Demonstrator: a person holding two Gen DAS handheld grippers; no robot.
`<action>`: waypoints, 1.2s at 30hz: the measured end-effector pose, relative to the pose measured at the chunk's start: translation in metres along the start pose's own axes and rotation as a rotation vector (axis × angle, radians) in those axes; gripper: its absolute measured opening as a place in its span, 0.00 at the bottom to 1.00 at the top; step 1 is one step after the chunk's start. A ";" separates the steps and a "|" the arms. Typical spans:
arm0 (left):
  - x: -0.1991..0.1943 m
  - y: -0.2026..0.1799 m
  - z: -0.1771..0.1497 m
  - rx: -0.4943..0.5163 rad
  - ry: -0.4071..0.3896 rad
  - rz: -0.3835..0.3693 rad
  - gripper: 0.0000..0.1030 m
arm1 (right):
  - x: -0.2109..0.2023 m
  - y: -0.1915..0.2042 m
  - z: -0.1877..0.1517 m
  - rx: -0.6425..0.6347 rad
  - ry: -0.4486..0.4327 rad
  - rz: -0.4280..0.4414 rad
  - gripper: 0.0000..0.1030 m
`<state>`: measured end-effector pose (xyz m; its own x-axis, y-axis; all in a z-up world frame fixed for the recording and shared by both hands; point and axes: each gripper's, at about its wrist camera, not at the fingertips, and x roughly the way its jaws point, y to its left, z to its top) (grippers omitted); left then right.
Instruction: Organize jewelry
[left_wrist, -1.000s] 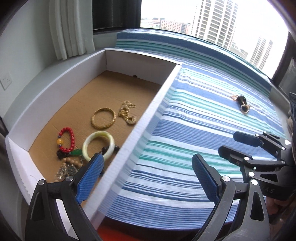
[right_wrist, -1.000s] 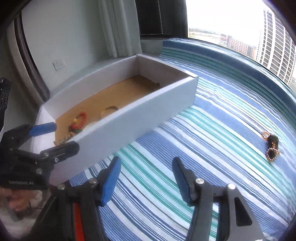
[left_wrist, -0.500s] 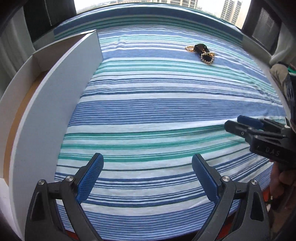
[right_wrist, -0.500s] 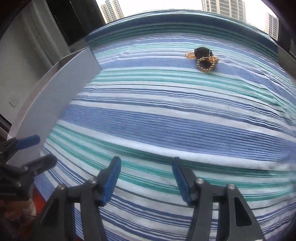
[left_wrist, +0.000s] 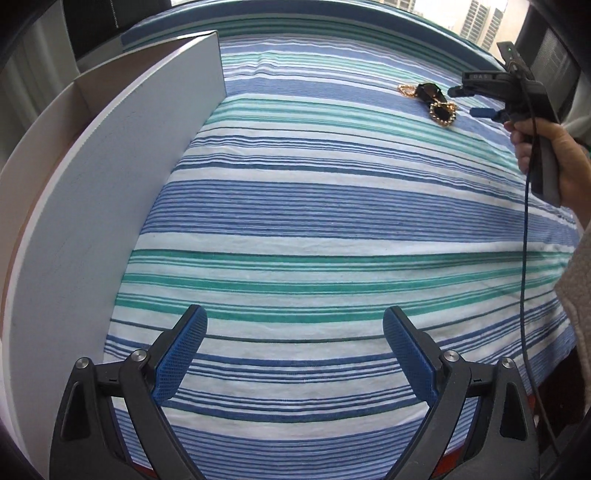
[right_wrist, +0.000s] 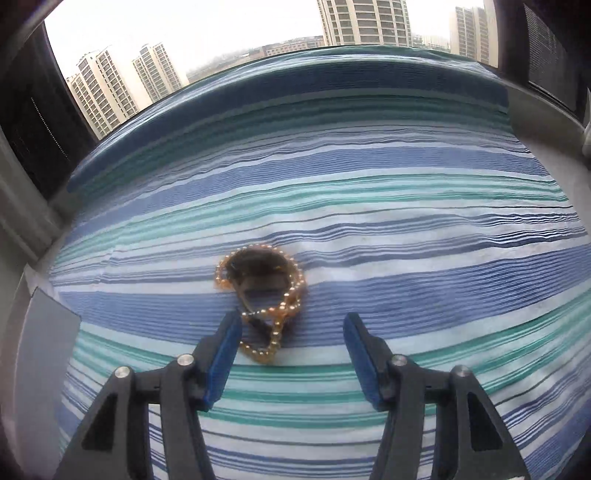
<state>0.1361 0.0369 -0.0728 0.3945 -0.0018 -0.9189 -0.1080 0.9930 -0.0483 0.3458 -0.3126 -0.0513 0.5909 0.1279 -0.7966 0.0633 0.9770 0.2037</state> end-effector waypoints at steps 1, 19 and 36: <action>0.002 0.003 0.000 -0.009 0.005 0.002 0.94 | 0.015 -0.004 0.008 0.029 0.023 0.005 0.56; 0.016 0.045 0.002 -0.126 0.017 0.018 0.94 | -0.045 0.123 -0.127 -0.310 0.124 0.405 0.64; 0.006 0.013 0.013 -0.038 -0.050 -0.067 0.94 | -0.113 0.050 -0.223 -0.116 0.039 0.308 0.64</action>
<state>0.1495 0.0516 -0.0741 0.4468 -0.0612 -0.8926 -0.1143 0.9856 -0.1248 0.1026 -0.2404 -0.0782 0.5369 0.4246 -0.7290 -0.2070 0.9040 0.3741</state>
